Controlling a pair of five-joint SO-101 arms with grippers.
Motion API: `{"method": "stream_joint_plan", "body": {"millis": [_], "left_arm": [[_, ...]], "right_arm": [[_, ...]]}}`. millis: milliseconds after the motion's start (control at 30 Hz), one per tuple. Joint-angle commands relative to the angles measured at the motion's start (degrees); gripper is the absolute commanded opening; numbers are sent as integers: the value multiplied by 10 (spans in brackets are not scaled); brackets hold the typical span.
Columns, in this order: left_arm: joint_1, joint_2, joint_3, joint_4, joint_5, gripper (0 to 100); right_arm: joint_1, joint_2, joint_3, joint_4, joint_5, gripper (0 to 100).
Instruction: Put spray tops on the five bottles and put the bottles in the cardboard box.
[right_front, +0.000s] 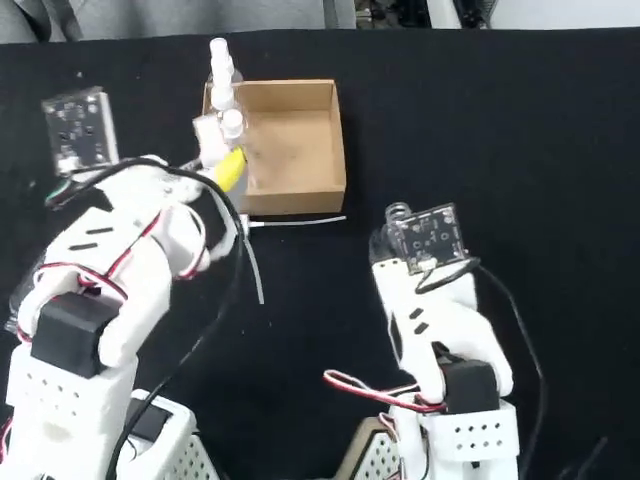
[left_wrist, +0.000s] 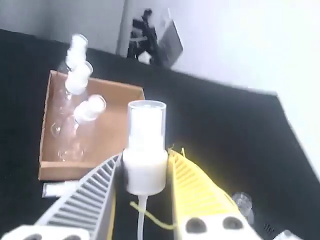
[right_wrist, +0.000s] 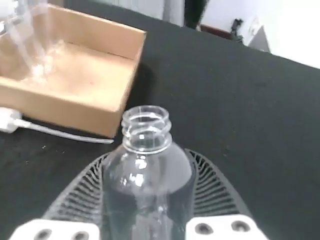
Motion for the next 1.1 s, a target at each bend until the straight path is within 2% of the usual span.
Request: {"method": "stream_joint_plan", "body": {"millis": [0,267,467,800,1000,1067], "left_arm": [[-20,-10,-28,-39,44,29],[-19,-10,-27,-66,78,29],[-19,-51,9,-76,84,29],[-19,-226,264,-286,99,28],[-19,-267,296,-299,103,28],[-20,-271,297,-298,130,28]], "right_arm": [[-33,-10,0,-18,0,53],[-84,-10,13,-18,-3,53],[-86,-10,12,-14,-3,53],[-86,-10,11,-14,-3,53],[-86,-10,10,-13,-3,53],[-86,-17,11,-13,-3,53]]}}
